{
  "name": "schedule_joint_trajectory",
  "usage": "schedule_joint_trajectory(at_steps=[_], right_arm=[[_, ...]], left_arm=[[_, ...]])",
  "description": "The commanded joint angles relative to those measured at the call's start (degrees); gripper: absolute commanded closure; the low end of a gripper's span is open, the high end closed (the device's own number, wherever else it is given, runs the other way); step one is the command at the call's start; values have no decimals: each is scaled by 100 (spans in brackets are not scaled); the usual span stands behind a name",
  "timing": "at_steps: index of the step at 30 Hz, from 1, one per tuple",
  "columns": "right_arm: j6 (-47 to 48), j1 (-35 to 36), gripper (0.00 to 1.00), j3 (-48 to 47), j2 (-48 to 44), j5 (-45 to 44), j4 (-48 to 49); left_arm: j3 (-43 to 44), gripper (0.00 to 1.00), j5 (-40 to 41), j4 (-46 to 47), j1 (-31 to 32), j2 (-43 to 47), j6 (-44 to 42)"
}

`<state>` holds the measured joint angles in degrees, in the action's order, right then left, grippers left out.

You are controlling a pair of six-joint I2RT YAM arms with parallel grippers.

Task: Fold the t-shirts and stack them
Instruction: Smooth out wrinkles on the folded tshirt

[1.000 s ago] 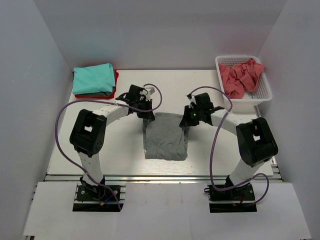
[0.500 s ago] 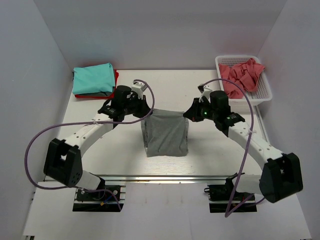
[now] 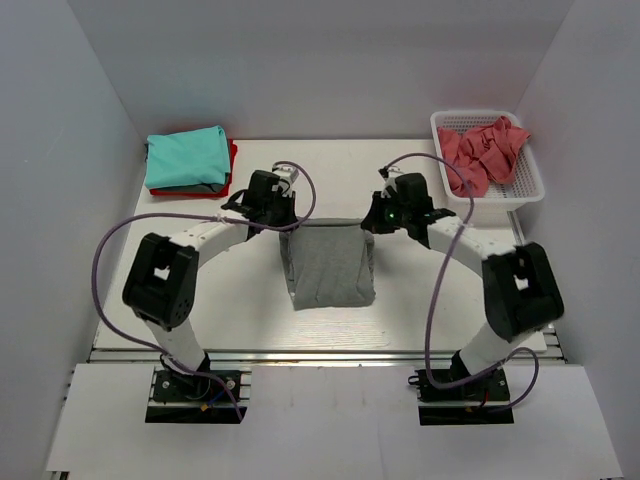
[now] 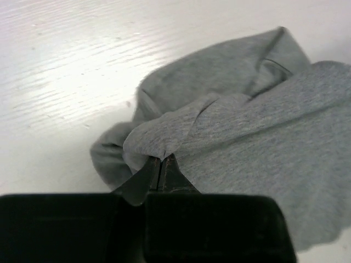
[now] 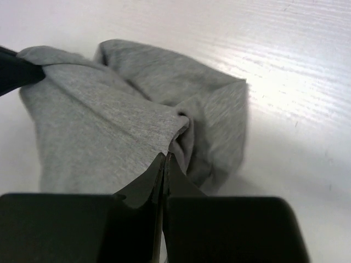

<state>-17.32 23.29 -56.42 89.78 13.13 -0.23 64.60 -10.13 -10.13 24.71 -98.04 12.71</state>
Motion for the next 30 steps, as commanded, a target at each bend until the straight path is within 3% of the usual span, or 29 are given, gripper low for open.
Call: schedule_joint_trajectory(at_steps=[1, 7, 8, 9, 13, 14, 18, 22, 27, 28, 30], right_arm=[[177, -79, 100, -596, 775, -196, 427], [352, -105, 100, -1704, 2104, -171, 103], [422, -105, 100, -1992, 2331, -118, 32], [431, -105, 96, -2056, 2377, 31, 32], [414, -105, 64, -2224, 2229, 251, 49], [449, -105, 54, -2259, 2185, 304, 41], [458, -88, 46, -2101, 1633, 507, 32], [370, -97, 46, -1540, 1183, 498, -240], [353, -97, 63, -925, 770, 744, -531], [335, -96, 67, -801, 674, 770, -566], [335, -96, 69, -669, 629, 744, -592]], left_arm=[[483, 100, 872, -94, -159, -267, 82], [1265, 99, 829, -375, -335, -1190, 241], [1370, 87, 828, -515, -396, -1348, 241], [1510, 82, 768, -516, -397, -1349, 241], [1512, 42, 697, -446, -449, -1122, 241], [1442, 37, 697, -394, -449, -1025, 241], [1380, 12, 758, -393, -449, -577, 241], [1064, 12, 548, -393, -449, -243, 311], [616, 20, 73, -455, -371, -31, 364], [467, 27, -84, -455, -370, -31, 364], [317, 32, -444, -350, -318, -31, 425]])
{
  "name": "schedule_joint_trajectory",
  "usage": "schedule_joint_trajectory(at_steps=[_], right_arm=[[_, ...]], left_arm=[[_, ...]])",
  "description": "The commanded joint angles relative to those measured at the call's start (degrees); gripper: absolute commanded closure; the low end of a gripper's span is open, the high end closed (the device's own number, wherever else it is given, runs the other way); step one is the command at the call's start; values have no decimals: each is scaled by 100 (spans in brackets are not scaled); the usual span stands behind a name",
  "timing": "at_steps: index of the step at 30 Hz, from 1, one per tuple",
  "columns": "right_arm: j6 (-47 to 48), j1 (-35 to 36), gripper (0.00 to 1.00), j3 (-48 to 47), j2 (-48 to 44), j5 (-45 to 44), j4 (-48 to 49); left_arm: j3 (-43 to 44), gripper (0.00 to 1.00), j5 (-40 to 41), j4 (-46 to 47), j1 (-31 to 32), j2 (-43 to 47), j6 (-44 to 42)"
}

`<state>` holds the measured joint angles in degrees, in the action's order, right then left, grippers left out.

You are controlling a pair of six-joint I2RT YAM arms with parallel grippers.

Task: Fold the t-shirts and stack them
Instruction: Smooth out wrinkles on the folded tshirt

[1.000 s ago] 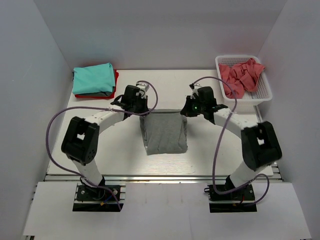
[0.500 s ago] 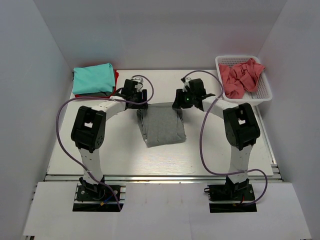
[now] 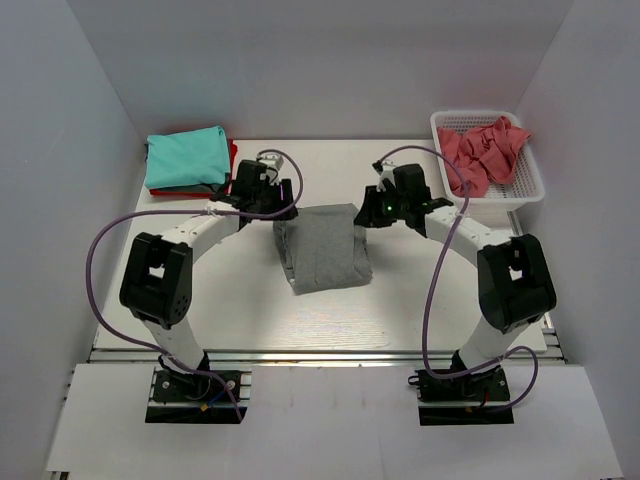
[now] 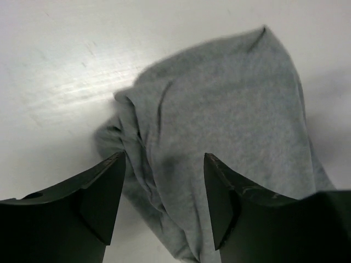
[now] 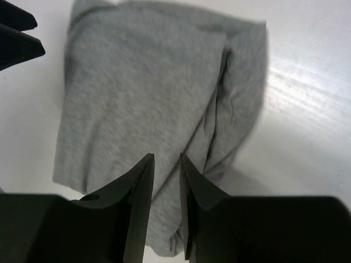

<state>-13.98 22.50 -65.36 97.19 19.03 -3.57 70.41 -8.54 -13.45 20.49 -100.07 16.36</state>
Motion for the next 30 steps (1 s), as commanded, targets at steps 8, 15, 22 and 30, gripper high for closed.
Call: schedule_joint_trajectory(at_steps=[8, 15, 22, 30], right_arm=[[158, 17, 69, 94, 414, 215, -407], [123, 26, 64, -248, 924, 197, -337], [-105, -9, 100, -135, 802, 277, 31], [-237, -18, 100, 252, 336, 181, 287]], left_arm=[[-362, 33, -834, 115, 104, -206, 245], [-186, 67, -833, 185, 51, -487, 245], [-291, 100, -764, 238, -1, -145, 192], [-853, 100, -52, 475, -1, 893, 245]])
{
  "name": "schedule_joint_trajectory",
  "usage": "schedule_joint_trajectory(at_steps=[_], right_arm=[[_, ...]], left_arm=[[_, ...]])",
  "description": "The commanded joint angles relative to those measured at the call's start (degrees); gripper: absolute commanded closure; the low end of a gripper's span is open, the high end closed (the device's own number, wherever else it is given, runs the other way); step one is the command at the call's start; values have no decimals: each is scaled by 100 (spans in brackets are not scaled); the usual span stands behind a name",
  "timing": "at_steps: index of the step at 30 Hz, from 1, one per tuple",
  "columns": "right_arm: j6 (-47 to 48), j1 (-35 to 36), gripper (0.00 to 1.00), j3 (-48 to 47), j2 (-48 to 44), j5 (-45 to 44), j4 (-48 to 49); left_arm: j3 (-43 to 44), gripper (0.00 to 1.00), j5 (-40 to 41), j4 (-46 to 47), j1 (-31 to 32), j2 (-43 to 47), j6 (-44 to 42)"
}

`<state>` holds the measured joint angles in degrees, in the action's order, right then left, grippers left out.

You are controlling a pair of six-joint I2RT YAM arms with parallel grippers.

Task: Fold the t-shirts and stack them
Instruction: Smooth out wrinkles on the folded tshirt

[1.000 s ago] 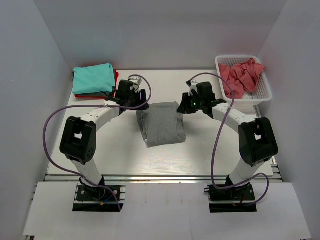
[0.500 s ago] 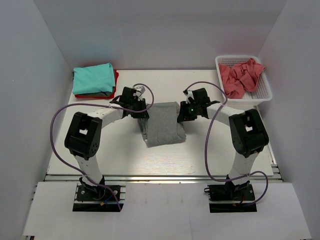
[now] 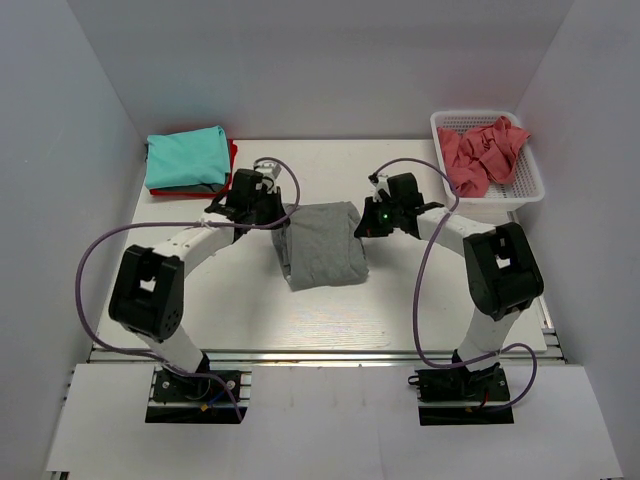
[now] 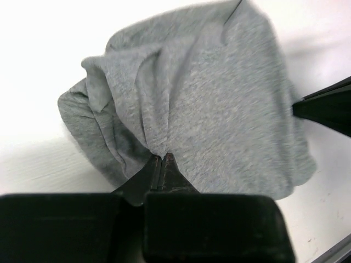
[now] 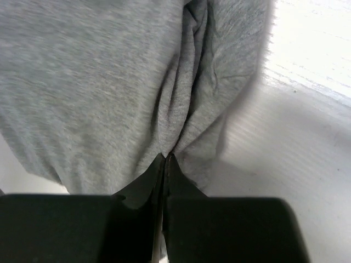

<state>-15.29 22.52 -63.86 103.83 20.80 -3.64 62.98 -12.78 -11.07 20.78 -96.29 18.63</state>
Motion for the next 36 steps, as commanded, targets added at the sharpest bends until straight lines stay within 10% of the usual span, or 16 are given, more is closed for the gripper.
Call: schedule_joint_trajectory(at_steps=[1, 22, 29, 36], right_arm=[[-115, -20, 100, 119, -363, -92, 302], [-45, -196, 100, -338, 542, -340, 496], [255, -161, 75, -548, 182, 100, 575], [404, -187, 66, -997, 137, 197, 478]], left_arm=[[-111, 100, 451, 237, -30, 567, 18], [109, 100, 1112, -115, -135, -487, 124], [170, 30, 408, 412, -135, -180, -35], [477, 28, 750, 457, -135, -126, -141]])
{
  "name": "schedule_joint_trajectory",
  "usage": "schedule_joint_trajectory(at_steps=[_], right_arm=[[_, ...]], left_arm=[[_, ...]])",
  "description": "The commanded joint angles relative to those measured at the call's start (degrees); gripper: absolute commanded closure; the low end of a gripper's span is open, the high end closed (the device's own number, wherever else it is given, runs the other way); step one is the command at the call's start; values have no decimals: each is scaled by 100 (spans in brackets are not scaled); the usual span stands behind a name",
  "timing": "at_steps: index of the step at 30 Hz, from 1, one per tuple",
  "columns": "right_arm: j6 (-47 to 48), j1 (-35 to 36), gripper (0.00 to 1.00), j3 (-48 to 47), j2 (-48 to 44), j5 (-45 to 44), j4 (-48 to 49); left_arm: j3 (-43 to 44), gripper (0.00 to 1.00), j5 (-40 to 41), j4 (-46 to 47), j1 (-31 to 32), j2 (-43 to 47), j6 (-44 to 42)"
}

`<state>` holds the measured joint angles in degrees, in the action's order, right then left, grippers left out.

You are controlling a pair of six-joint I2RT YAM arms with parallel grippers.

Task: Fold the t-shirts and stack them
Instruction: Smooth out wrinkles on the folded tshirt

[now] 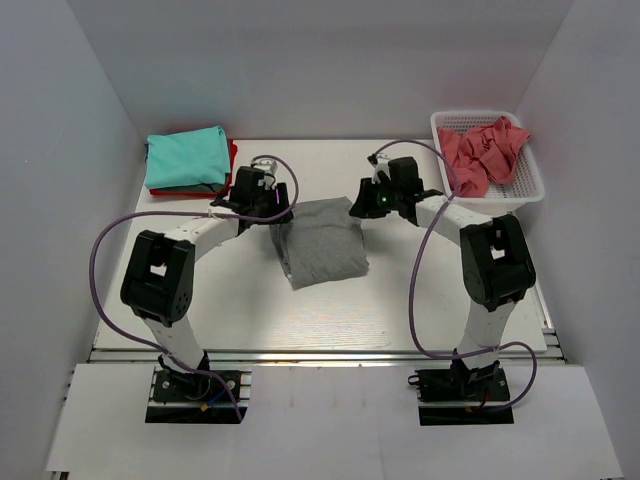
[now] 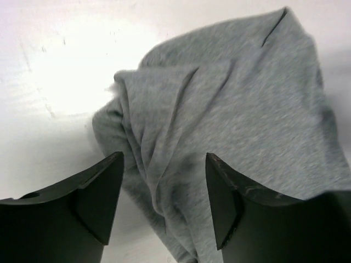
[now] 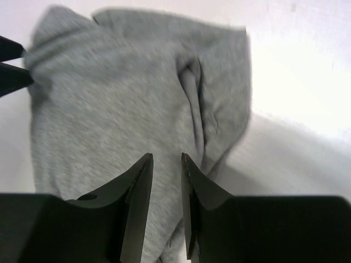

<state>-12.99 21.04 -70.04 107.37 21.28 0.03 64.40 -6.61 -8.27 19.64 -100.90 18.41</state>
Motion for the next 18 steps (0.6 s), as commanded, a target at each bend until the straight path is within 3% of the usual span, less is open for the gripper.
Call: schedule_joint_trajectory(at_steps=[1, 6, 7, 11, 18], right_arm=[[209, -38, 66, -422, -104, 175, 102], [245, -12, 66, -1089, 363, 438, -169], [271, -21, 66, -1230, 555, 465, -231], [288, -21, 66, -1573, 934, 693, -328], [192, 14, 66, -1943, 1356, 939, -417]], left_arm=[[536, 30, 212, 116, -21, 152, -171], [925, 42, 213, -8, -74, -385, -233], [986, 49, 161, -8, -74, -473, -233], [1224, 63, 160, -218, -126, -738, -233], [1162, 65, 160, -289, -127, -808, -233]])
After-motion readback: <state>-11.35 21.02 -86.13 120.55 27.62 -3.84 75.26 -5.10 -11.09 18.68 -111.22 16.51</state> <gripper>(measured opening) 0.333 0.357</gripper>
